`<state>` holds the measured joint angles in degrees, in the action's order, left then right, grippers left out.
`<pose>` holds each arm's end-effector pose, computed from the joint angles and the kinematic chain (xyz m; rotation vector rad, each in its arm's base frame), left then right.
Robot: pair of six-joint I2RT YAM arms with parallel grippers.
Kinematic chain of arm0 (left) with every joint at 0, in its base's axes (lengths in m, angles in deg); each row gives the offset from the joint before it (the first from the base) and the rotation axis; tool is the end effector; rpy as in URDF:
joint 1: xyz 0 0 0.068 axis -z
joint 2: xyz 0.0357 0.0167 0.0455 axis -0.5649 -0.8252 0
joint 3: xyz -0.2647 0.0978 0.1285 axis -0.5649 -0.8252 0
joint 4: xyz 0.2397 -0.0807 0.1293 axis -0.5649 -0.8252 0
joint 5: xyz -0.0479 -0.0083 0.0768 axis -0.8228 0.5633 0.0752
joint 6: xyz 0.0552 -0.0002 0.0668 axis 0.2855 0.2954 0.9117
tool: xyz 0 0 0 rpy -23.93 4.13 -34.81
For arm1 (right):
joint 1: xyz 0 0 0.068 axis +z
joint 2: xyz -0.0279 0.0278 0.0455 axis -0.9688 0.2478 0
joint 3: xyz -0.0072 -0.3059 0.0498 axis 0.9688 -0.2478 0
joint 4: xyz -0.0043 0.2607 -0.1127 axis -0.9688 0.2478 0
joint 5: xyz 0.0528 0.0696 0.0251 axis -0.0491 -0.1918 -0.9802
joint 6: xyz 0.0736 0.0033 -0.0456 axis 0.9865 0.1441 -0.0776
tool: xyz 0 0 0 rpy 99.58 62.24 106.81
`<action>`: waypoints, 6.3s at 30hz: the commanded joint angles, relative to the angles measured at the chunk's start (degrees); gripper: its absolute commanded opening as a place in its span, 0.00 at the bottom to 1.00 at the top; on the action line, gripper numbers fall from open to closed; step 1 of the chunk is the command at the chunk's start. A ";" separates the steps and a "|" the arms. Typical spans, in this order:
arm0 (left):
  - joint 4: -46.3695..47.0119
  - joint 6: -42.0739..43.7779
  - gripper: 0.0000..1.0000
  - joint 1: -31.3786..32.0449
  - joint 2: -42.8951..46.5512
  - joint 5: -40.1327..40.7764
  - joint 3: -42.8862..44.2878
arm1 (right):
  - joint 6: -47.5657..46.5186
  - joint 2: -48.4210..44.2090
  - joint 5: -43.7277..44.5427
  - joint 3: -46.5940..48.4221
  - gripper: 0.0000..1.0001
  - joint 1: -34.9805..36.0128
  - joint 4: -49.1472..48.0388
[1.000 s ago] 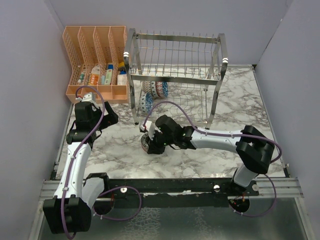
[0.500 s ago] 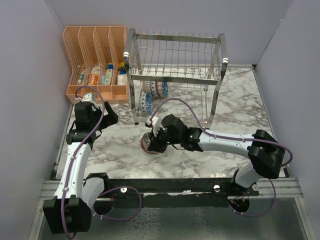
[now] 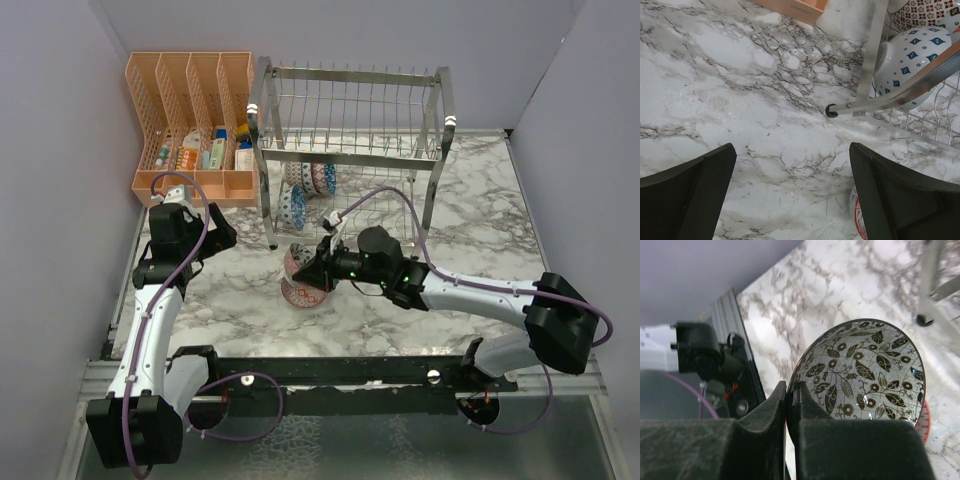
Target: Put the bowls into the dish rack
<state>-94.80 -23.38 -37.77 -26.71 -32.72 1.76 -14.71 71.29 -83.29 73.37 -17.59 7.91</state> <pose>0.2328 0.0020 0.2820 -0.4258 2.1391 -0.3709 0.1763 0.3236 0.2647 -0.8180 1.8856 1.2039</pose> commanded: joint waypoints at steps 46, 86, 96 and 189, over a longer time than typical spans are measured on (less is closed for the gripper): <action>0.94 0.31 0.99 -0.34 0.47 -1.73 0.06 | 46.50 31.45 7.42 6.12 0.01 -22.68 -53.88; 0.95 0.41 0.99 -0.40 -0.26 -1.38 0.15 | 56.33 41.63 -2.48 12.07 0.37 -25.06 -54.61; 0.88 0.44 0.99 -0.40 -0.02 -1.29 0.15 | 52.68 34.46 -1.32 7.14 0.40 -25.02 -51.94; 1.16 0.22 0.99 -0.56 0.48 -1.64 -0.12 | -11.62 12.46 16.50 10.86 0.01 8.95 23.98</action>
<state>-94.80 -23.38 -37.81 -26.92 -33.50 1.76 -29.95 86.37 -65.87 85.98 -9.02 33.84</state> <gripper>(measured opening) 0.993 0.046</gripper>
